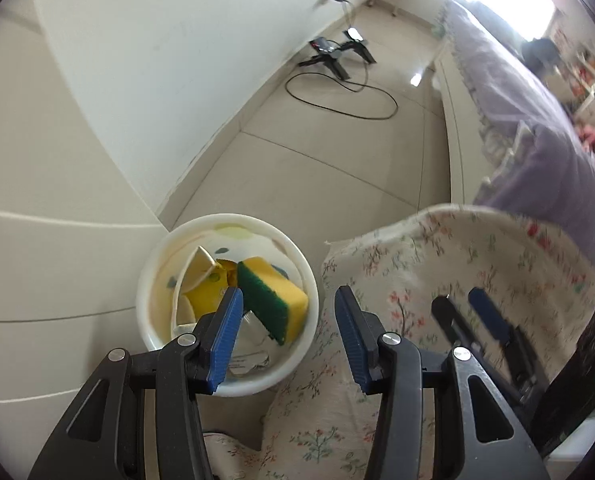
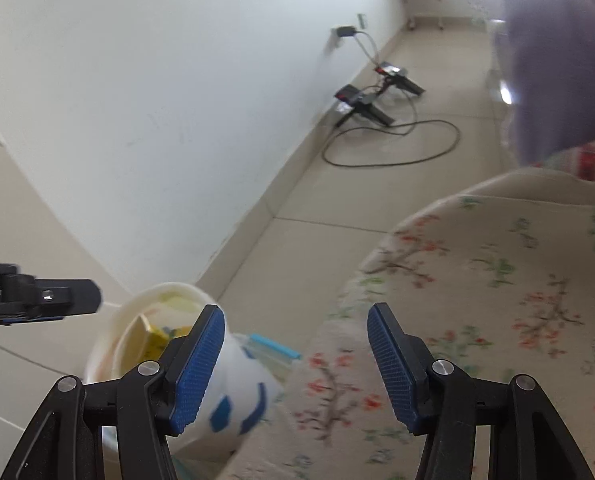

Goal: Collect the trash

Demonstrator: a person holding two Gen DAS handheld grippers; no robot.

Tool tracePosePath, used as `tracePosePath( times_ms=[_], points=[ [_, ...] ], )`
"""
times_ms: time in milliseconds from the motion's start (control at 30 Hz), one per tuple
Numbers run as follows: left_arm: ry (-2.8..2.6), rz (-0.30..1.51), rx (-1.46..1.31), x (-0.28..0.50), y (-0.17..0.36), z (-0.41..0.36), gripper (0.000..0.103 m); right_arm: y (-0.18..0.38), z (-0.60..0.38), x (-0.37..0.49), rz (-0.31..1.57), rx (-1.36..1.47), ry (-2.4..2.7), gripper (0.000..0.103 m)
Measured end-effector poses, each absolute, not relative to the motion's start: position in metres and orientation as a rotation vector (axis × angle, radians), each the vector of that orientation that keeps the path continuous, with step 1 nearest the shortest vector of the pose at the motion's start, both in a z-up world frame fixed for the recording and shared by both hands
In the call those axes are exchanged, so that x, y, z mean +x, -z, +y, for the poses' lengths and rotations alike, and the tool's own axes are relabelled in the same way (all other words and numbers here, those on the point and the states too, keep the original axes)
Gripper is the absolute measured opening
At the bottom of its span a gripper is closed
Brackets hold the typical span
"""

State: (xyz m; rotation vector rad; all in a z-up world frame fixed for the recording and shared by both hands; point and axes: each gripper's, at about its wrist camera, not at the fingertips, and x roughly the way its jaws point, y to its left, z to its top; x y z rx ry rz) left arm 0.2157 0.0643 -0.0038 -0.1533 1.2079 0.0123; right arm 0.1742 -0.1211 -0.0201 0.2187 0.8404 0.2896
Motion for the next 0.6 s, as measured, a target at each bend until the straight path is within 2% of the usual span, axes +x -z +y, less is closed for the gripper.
tracePosePath(
  times_ms=[167, 333, 367, 400, 500, 600],
  points=[
    [0.042, 1.241, -0.213, 0.179, -0.010, 0.053, 0.051, 0.008, -0.143, 0.149, 0.857, 0.231, -0.295, 0.064],
    [0.078, 1.114, -0.225, 0.123, -0.052, 0.053, 0.051, -0.033, -0.139, 0.112, 0.800, 0.169, -0.319, 0.064],
    [0.079, 1.064, -0.207, 0.109, -0.059, 0.055, 0.057, -0.043, -0.136, 0.102, 0.790, 0.147, -0.323, 0.064],
    [0.063, 1.051, -0.172, 0.101, -0.059, 0.055, 0.069, -0.052, -0.134, 0.089, 0.783, 0.133, -0.319, 0.064],
    [-0.042, 1.100, -0.082, 0.075, -0.043, 0.061, 0.070, -0.073, -0.132, 0.045, 0.838, 0.140, -0.317, 0.066],
    [-0.045, 1.091, -0.102, 0.040, -0.042, 0.066, 0.070, -0.101, -0.129, -0.010, 0.791, 0.055, -0.289, 0.076]
  ],
)
